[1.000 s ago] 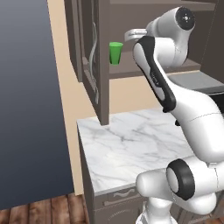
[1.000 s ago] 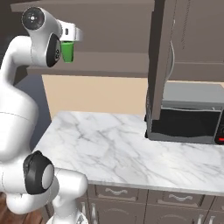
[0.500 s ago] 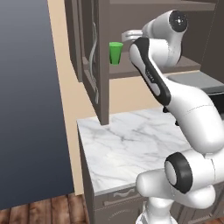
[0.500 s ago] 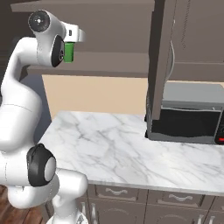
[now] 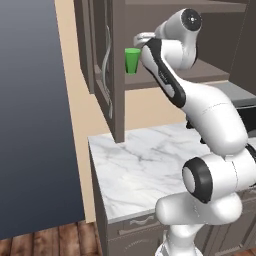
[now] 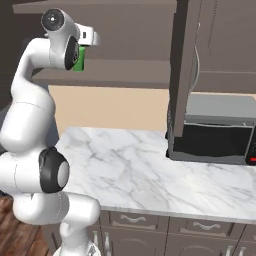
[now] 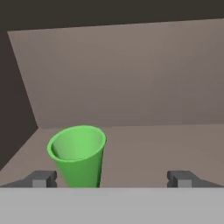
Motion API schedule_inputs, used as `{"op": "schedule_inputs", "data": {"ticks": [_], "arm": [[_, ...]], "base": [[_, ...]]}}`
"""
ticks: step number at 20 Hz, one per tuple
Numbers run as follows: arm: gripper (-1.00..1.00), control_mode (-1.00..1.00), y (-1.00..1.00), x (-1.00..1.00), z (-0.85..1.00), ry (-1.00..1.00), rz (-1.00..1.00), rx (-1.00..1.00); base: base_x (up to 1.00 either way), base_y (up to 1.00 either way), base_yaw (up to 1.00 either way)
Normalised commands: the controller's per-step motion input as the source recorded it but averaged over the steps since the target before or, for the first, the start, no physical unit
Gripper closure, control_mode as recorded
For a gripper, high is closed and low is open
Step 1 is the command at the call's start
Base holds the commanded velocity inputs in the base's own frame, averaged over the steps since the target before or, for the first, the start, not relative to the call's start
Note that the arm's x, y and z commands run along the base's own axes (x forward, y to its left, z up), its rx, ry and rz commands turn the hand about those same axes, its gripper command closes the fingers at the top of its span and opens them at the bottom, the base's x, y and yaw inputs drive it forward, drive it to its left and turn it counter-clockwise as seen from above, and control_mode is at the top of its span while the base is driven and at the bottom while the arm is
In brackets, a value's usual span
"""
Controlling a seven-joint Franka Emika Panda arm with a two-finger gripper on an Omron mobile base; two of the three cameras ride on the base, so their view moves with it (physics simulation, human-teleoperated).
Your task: Open the cabinet directly in front. Then move the beer and the cup to the dining counter with the candle on it.
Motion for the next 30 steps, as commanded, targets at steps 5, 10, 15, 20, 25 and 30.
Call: {"op": "schedule_inputs", "data": {"ticks": [5, 10, 15, 20, 25, 30], "arm": [[-1.0, -1.0, 0.16, 0.43, -0.24, 0.0, 0.0, 0.0], [-1.0, -1.0, 0.11, 0.2, -0.35, 0.0, 0.0, -0.01], [-1.0, -1.0, 0.0, 0.25, -0.01, 0.0, 0.0, 0.0], [-1.0, -1.0, 0.0, 0.07, 0.0, 0.0, 0.0, 0.0], [-1.0, -1.0, 0.0, 0.02, -0.03, 0.02, 0.0, 0.0], [-1.0, -1.0, 0.0, 0.01, -0.16, 0.0, 0.0, 0.0]], "base": [[0.0, 0.0, 0.0], [0.0, 0.0, 0.0], [0.0, 0.0, 0.0], [0.0, 0.0, 0.0], [0.0, 0.0, 0.0], [0.0, 0.0, 0.0]]}}
